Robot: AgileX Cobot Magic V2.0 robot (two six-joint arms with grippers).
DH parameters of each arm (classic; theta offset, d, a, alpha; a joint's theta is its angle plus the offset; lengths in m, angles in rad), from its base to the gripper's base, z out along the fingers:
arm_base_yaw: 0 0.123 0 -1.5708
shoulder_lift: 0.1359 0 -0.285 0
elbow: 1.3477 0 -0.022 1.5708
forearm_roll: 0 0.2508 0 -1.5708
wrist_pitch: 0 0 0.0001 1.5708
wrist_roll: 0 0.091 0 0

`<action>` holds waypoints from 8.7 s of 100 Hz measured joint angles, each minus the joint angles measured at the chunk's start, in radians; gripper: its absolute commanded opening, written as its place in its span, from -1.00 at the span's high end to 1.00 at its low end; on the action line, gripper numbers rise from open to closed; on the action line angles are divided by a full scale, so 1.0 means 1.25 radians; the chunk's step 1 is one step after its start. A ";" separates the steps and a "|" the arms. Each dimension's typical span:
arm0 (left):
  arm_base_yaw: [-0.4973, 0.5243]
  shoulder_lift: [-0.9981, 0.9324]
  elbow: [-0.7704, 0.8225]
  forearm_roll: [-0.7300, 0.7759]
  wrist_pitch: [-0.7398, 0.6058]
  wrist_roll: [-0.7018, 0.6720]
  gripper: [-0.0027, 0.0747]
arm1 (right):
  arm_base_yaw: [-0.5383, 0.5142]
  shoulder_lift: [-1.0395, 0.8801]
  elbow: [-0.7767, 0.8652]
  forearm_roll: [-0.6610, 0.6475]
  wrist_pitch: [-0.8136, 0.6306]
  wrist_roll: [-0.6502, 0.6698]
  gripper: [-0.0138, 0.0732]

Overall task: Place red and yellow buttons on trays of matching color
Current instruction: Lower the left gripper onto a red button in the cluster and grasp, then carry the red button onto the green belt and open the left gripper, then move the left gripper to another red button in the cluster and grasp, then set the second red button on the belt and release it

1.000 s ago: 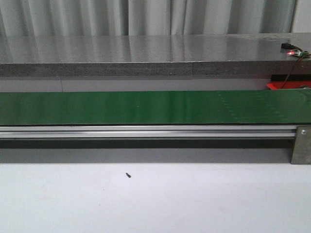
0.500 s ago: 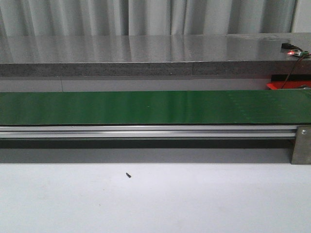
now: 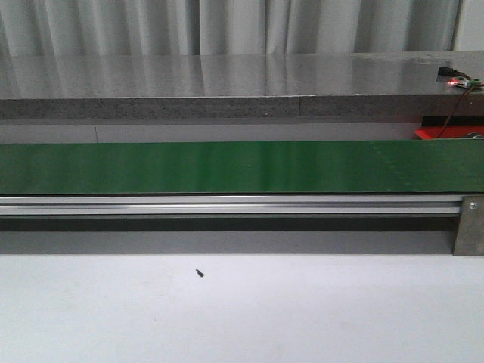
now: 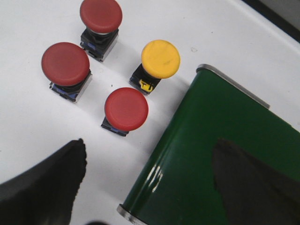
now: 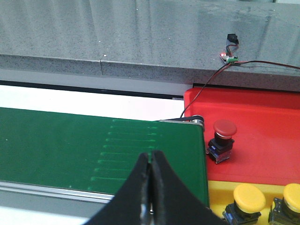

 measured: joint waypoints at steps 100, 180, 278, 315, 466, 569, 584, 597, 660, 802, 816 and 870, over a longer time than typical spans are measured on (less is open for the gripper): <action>0.000 0.265 -0.160 0.063 0.033 -0.052 -0.16 | 0.000 -0.001 0.000 0.000 0.002 0.000 0.82; -0.004 0.114 -0.161 0.091 0.095 -0.040 0.35 | 0.000 -0.001 0.000 0.000 0.002 0.000 0.82; -0.150 0.075 -0.126 0.105 0.129 -0.021 -0.15 | 0.000 -0.001 0.000 0.000 0.003 0.000 0.82; -0.150 0.067 -0.126 -0.013 0.142 0.047 -0.38 | 0.000 -0.001 0.000 0.000 0.003 0.000 0.82; 0.047 0.150 -0.126 0.125 -0.027 0.030 -0.37 | 0.000 -0.001 0.000 0.000 0.005 -0.001 0.82; 0.056 0.283 -0.128 0.101 -0.207 0.008 0.18 | 0.000 -0.001 0.000 0.000 0.007 -0.001 0.82; 0.056 0.284 -0.128 0.101 -0.211 0.008 0.23 | 0.000 -0.001 0.000 0.000 0.007 -0.001 0.82; 0.056 0.284 -0.128 0.101 -0.211 0.008 0.23 | 0.000 -0.001 0.000 0.000 0.007 -0.001 0.82; 0.009 0.106 -0.128 0.109 -0.066 0.045 0.23 | 0.000 -0.001 0.000 0.000 0.010 -0.001 0.82; -0.131 -0.090 0.010 0.023 0.033 0.112 -0.05 | 0.000 -0.001 0.000 0.000 0.011 -0.001 0.82; -0.165 -0.139 0.016 0.023 0.058 0.112 0.72 | 0.000 -0.001 0.000 0.000 0.011 -0.001 0.82; -0.363 -0.366 0.155 0.021 0.070 0.113 0.98 | 0.000 -0.001 0.000 0.000 0.026 -0.001 0.82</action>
